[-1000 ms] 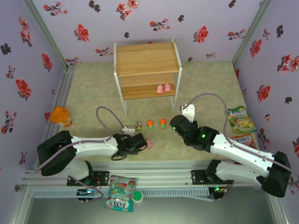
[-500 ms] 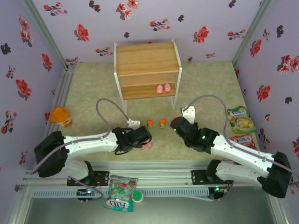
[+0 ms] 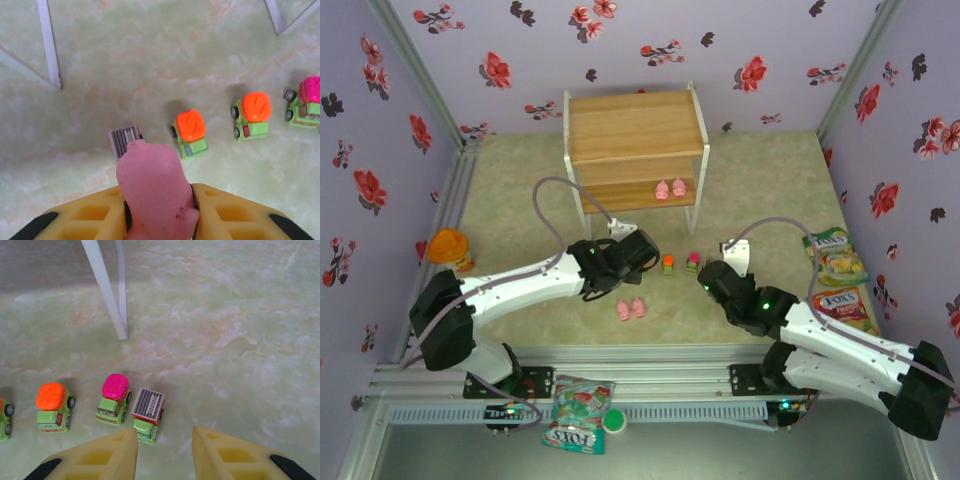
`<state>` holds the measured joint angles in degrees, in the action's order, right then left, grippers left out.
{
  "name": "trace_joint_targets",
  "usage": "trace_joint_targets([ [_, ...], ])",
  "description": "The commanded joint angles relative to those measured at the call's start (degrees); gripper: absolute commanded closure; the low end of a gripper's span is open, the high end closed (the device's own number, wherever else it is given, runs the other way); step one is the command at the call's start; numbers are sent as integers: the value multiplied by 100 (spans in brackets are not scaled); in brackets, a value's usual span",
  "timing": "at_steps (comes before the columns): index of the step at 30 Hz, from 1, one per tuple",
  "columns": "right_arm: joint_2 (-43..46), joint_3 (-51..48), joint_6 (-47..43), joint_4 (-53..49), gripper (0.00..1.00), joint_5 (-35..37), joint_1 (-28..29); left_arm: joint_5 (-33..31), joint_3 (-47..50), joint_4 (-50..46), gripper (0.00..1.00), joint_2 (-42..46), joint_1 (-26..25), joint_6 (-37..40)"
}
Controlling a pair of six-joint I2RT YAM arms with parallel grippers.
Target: Place and organize the plastic toys onto the shelf
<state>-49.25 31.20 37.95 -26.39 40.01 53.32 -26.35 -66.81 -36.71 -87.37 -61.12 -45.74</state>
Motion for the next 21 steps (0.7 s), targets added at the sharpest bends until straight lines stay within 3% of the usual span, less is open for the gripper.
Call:
trace_joint_targets([
  [1, 203, -185, -59, 192, 65, -35, -96, 11, -422, -140, 66, -228, 177, 489],
  [16, 384, -539, -330, 650, 62, -346, -196, 214, -1811, -599, 66, -771, 730, 1312],
  [21, 364, -277, -576, 390, 61, -606, -193, 350, -2294, -771, 66, -1067, 852, 1588],
])
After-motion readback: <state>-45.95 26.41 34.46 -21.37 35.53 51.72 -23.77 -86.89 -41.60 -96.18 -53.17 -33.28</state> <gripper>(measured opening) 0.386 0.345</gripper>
